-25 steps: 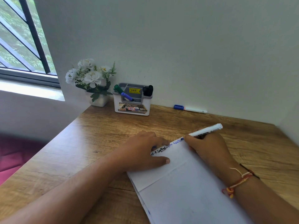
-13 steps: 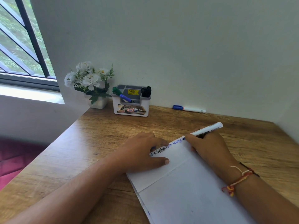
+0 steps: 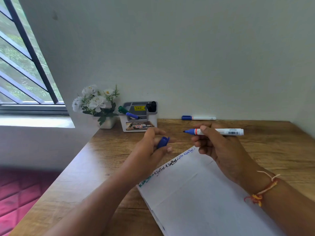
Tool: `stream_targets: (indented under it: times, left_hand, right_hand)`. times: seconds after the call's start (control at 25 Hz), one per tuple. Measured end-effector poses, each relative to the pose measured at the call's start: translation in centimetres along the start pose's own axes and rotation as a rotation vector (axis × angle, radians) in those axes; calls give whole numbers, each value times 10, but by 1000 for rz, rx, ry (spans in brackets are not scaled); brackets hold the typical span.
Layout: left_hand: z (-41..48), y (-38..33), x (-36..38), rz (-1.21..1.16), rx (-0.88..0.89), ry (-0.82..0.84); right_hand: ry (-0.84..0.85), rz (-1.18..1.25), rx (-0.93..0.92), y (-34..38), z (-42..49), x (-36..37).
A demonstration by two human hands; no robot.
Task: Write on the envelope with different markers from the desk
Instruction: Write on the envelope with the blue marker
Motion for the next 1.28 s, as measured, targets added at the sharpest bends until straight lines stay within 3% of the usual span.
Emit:
stream_targets:
  times: [0.2, 0.52, 0.88, 1.12, 1.28]
  left_hand:
    - [-3, -5, 1, 25, 21, 10]
    - [-4, -7, 0, 174, 82, -4]
    - [-1, -3, -4, 301, 171, 21]
    - [-1, -2, -4, 227, 230, 10]
    - [-2, 0, -4, 109, 128, 32]
  right_hand:
    - [136, 2, -91, 10, -16, 15]
    - [163, -199, -97, 7, -18, 19]
    - [179, -200, -25, -2, -15, 17]
    - [198, -140, 30, -2, -15, 17]
    - [235, -156, 18, 2, -15, 15]
Point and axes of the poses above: each hand's wrist, its own z-axis towards the middle knuckle, its own x-axis out of the palm, y = z × x, the point moved 4 cm from there along z, towards the middle knuckle, and after that the axes turned 5 degrees about x, right-handed, at the moved point
